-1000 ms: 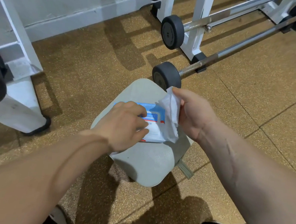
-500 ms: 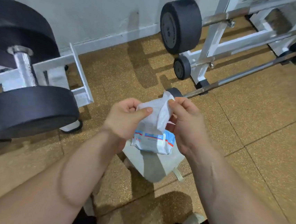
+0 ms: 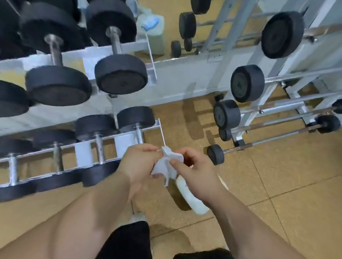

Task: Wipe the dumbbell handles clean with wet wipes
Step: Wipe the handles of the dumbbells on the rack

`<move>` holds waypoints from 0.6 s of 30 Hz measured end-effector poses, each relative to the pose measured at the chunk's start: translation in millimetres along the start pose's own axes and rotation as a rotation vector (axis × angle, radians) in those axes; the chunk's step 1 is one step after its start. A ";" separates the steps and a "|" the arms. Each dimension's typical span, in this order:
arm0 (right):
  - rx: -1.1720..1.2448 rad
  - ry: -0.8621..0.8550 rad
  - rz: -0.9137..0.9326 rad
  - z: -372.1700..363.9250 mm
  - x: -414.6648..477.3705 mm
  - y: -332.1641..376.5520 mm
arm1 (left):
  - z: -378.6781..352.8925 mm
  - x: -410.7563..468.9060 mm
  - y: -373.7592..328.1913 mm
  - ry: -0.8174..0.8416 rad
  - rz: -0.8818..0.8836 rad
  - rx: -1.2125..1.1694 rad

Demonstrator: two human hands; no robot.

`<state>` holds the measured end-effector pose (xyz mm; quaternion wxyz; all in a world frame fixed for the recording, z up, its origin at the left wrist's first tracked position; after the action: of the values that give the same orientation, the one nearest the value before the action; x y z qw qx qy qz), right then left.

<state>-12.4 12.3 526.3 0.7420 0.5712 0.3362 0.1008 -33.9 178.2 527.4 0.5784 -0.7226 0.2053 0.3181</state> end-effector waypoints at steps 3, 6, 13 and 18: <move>-0.143 -0.023 0.030 -31.8 9.6 49.0 | 30.3 -37.2 -52.4 0.122 -0.018 -0.176; -0.203 -0.114 0.109 -46.2 30.2 86.8 | 50.5 -50.4 -96.5 0.242 -0.036 -0.231; -0.157 -0.152 0.186 -17.2 103.7 131.4 | 80.1 -21.8 -158.4 0.172 -0.097 -0.004; -0.105 -0.141 0.130 12.4 189.4 143.0 | 108.7 31.6 -197.0 -0.094 -0.122 0.189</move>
<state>171.4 150.5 586.0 0.7845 0.5580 0.2395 0.1258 95.3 334.1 630.4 0.6714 -0.6601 0.1626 0.2952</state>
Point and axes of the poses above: each hand's wrist, its own x-axis towards the middle knuckle, its own z-axis out of the back of the hand, y = z × x, the point moved 1 cm from there along x, towards the middle knuckle, and after that the axes turned 11 degrees about y, right-handed, at the moved point
